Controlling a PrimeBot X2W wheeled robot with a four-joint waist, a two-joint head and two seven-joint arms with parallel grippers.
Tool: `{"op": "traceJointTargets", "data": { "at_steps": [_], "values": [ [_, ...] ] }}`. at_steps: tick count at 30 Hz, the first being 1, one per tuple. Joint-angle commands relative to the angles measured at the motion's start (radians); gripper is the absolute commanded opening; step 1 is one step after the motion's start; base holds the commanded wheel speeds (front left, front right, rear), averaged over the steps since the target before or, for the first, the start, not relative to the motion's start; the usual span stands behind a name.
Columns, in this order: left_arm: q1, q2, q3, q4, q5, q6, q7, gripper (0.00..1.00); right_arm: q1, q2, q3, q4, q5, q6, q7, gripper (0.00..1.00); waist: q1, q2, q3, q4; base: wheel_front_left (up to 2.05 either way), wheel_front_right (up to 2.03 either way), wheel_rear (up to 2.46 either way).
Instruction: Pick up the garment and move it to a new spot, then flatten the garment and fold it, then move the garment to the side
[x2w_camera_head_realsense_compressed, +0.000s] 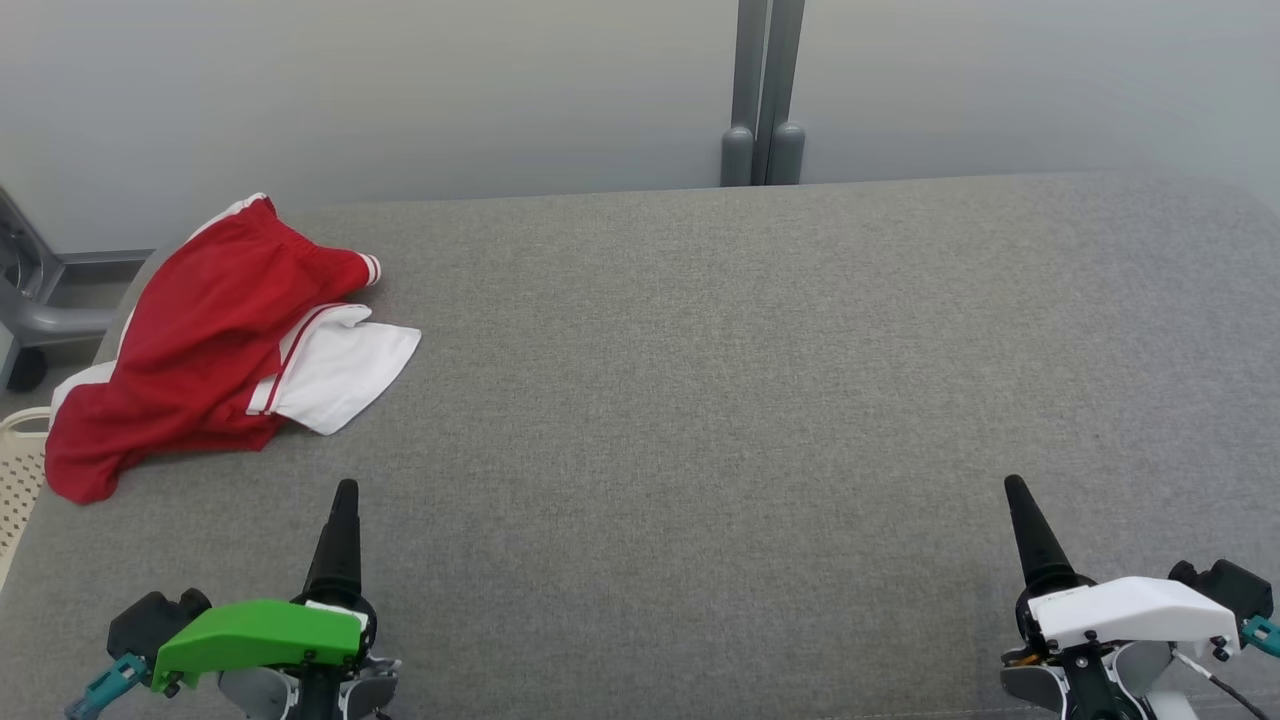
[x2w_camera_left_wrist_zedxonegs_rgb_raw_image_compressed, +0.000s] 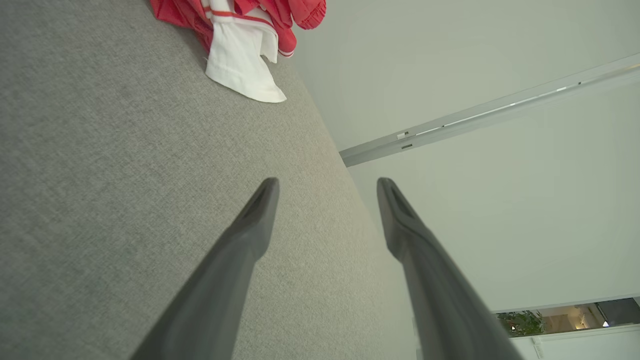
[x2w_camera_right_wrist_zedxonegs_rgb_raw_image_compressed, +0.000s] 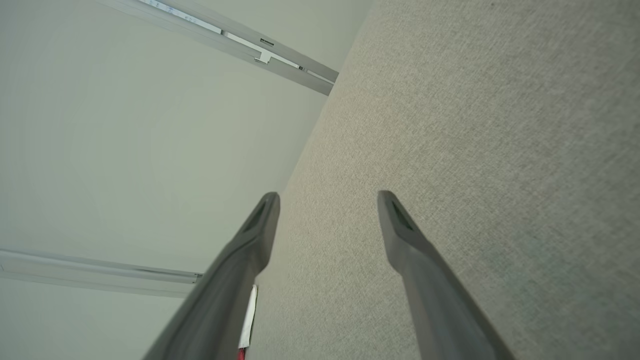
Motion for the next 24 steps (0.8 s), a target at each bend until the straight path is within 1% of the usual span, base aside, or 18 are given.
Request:
{"op": "traceJointTargets", "data": {
  "at_steps": [1,6,16,24],
  "values": [
    [-0.005,0.012,-0.007,-0.016,0.042,0.008,-0.01,1.0,-0.03,-0.008,-0.003,-0.004,-0.043,0.0,-0.011,1.0,-0.0001,0.0,-0.001,0.0,0.0,0.0,0.0],
    [-0.004,0.023,-0.035,-0.006,0.148,0.029,-0.028,1.0,-0.039,-0.008,-0.014,0.003,-0.148,0.0,-0.019,1.0,-0.0001,0.0,-0.005,0.001,0.0,0.0,0.0],
    [-0.013,0.049,-0.097,0.013,0.332,0.072,-0.062,1.0,-0.044,-0.01,0.021,-0.021,-0.378,0.0,0.013,1.0,-0.0001,0.0,-0.013,0.002,0.0,0.0,0.0],
    [-0.024,0.065,-0.135,0.027,0.442,0.108,-0.085,1.0,-0.029,-0.01,0.038,-0.056,-0.531,0.0,0.036,1.0,-0.0001,0.0,-0.022,0.005,0.0,0.0,0.0]
  ]
}}
